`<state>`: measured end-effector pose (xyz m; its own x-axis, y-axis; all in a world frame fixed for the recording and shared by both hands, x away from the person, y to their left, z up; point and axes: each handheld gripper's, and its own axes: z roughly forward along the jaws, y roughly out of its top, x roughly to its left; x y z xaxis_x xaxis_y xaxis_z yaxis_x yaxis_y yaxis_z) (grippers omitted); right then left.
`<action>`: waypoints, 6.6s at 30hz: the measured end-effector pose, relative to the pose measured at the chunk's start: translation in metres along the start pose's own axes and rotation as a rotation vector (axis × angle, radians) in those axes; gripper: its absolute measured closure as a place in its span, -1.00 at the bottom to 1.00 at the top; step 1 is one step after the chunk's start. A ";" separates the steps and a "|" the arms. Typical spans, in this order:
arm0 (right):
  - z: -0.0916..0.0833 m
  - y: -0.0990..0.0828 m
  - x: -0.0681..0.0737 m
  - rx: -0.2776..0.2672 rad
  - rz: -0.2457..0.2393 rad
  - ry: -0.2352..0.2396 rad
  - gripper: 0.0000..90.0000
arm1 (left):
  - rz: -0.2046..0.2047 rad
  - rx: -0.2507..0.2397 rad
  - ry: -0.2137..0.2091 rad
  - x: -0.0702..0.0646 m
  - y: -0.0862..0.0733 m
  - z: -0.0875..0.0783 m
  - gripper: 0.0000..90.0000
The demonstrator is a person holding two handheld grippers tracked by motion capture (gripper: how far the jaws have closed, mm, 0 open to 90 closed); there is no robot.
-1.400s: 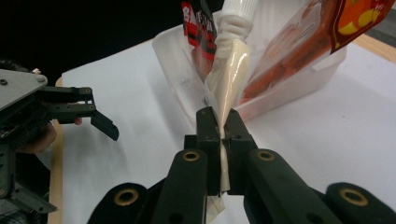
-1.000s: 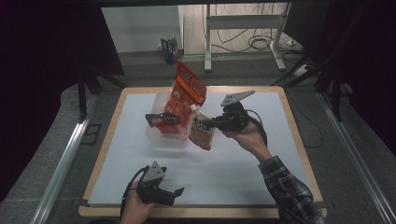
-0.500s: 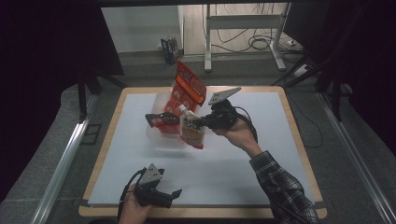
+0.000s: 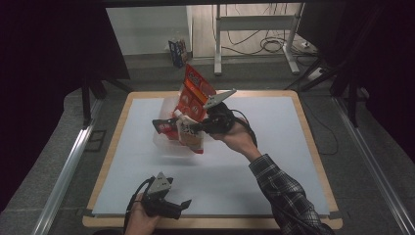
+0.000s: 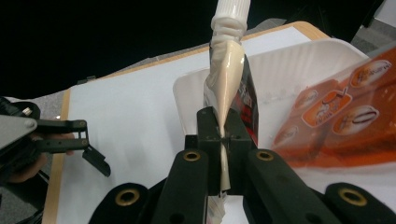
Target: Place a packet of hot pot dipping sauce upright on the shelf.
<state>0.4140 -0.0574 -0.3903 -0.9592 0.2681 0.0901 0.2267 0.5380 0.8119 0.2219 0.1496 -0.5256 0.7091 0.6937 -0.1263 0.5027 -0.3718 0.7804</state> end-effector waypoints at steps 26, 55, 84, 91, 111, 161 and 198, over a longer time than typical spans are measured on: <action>0.048 0.016 0.010 0.013 -0.040 0.032 0.96 | 0.010 0.008 0.001 -0.001 0.000 0.001 -0.97; 0.083 0.002 0.009 0.051 -0.044 0.024 0.95 | 0.031 0.020 0.024 -0.003 0.000 0.002 -0.97; 0.064 0.006 0.021 0.083 -0.103 -0.019 -0.19 | 0.038 0.032 0.031 -0.003 0.000 0.004 -0.97; 0.060 0.001 0.025 0.095 -0.106 -0.033 -0.35 | 0.037 0.026 0.034 -0.003 0.000 0.004 -0.98; 0.037 -0.025 0.020 0.071 -0.031 -0.054 -0.80 | 0.045 0.039 0.037 -0.004 0.000 0.006 -0.98; -0.011 -0.097 0.056 0.032 0.072 -0.113 -1.00 | 0.130 -0.013 0.102 0.001 -0.002 -0.002 -0.95; -0.062 -0.153 0.072 0.026 0.092 -0.251 -1.00 | 0.096 -0.054 0.122 0.005 -0.002 -0.010 -0.96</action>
<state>0.3003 -0.1698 -0.4721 -0.8633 0.5046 0.0148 0.3183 0.5214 0.7917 0.2193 0.1597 -0.5218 0.6854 0.7278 0.0230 0.4058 -0.4081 0.8178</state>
